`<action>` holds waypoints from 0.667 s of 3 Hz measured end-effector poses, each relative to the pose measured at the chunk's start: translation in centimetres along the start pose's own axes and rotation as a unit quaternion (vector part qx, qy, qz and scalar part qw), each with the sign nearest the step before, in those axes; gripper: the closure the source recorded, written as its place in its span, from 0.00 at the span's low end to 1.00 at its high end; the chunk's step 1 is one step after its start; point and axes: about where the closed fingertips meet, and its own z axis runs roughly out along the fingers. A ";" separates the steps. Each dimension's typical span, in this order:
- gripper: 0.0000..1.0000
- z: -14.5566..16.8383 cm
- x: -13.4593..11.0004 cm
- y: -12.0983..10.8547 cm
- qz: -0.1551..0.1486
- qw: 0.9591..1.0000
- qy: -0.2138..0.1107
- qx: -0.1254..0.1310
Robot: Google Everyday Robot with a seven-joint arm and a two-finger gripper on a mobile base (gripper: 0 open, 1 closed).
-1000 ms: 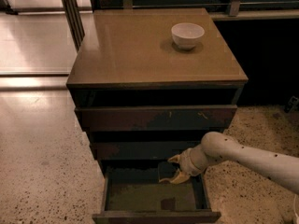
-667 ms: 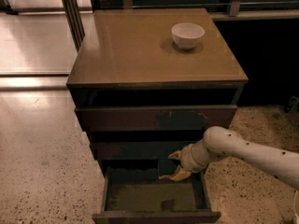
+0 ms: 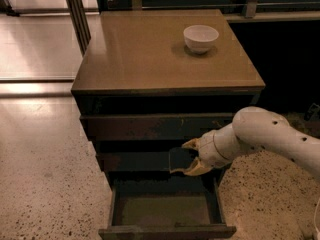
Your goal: Pick sponge from bottom drawer and place on counter
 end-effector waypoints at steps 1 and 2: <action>1.00 -1.8 -1.0 -0.5 -0.011 1.000 0.011 0.014; 1.00 -1.2 -0.7 -0.3 -0.008 1.000 0.008 0.010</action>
Offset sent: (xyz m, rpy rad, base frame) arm 0.0001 -0.0015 0.0228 -0.0228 -0.0383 -0.0038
